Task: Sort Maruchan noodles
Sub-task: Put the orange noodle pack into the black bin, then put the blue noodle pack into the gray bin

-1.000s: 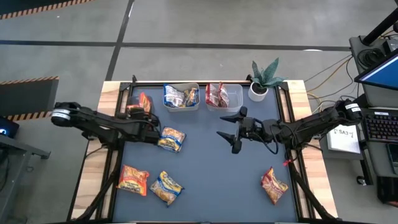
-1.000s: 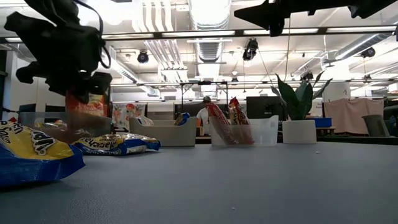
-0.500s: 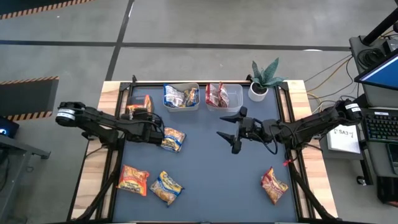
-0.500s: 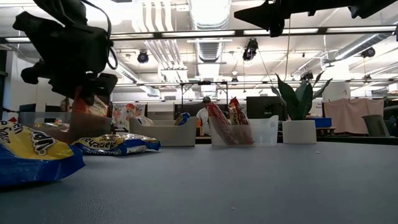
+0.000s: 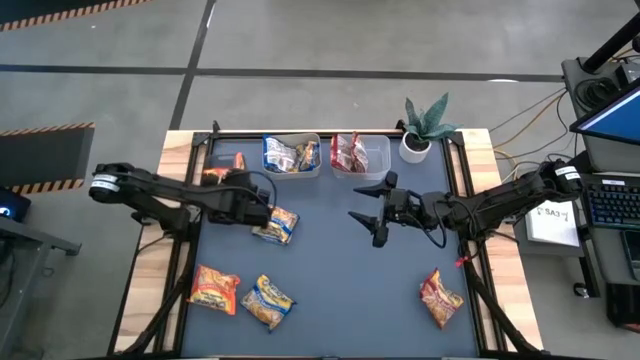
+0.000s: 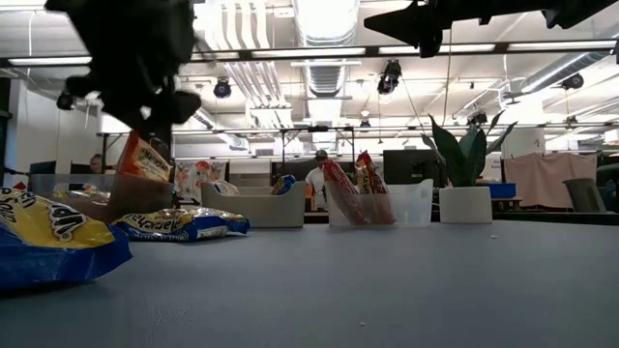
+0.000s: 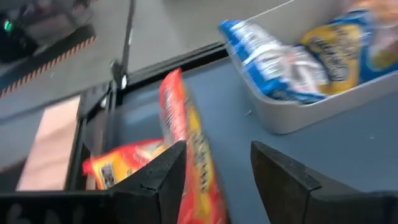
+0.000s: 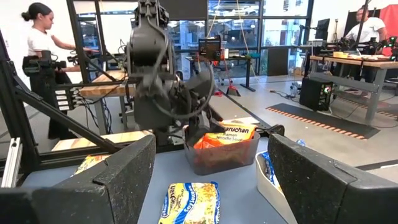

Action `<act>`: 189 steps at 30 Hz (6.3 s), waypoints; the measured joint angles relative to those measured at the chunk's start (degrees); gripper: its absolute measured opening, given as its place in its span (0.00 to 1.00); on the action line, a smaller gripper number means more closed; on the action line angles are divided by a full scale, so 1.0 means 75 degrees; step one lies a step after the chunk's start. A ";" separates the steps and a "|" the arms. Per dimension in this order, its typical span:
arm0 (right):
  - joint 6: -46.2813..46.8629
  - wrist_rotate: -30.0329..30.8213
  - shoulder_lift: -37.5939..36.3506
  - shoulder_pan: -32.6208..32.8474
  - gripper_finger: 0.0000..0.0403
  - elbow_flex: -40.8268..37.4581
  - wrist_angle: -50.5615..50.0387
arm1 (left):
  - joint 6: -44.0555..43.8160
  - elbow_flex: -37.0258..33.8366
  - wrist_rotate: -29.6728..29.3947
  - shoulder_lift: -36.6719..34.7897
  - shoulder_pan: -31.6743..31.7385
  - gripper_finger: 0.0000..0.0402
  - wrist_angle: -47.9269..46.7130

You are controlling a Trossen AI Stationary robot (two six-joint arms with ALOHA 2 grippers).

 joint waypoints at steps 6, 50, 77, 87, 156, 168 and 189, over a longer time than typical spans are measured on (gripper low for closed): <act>0.0000 0.0000 0.0000 0.0002 0.75 0.0000 -0.0012 | 0.1841 0.1117 -0.0587 -0.0036 0.0013 0.37 -0.0438; 0.0144 0.0000 0.0003 0.0003 0.73 0.0000 -0.0030 | 0.2283 -0.0626 -0.0224 -0.0627 0.0560 0.00 0.1836; 0.0482 -0.0003 0.0003 0.0003 0.73 0.0000 -0.0284 | 0.6641 0.0133 0.2163 0.2145 -0.1632 0.00 0.3886; 0.0426 -0.0003 0.0003 0.0003 0.73 0.0000 -0.0338 | 0.7503 0.0128 0.2540 0.2674 -0.1630 0.00 0.6863; 0.6295 -0.2887 0.5578 -0.1363 0.80 0.3136 -0.2949 | 0.6555 -0.2770 0.4214 0.1192 -0.2177 0.00 0.8292; 0.5649 -0.2876 0.5622 -0.1341 0.80 0.3127 -0.2598 | 0.6629 -0.2822 0.4167 0.1186 -0.2180 0.00 0.8590; 0.5254 -0.2803 0.5622 -0.1341 0.77 0.3127 -0.2180 | 0.6579 -0.2877 0.4125 0.1183 -0.2180 0.00 0.8706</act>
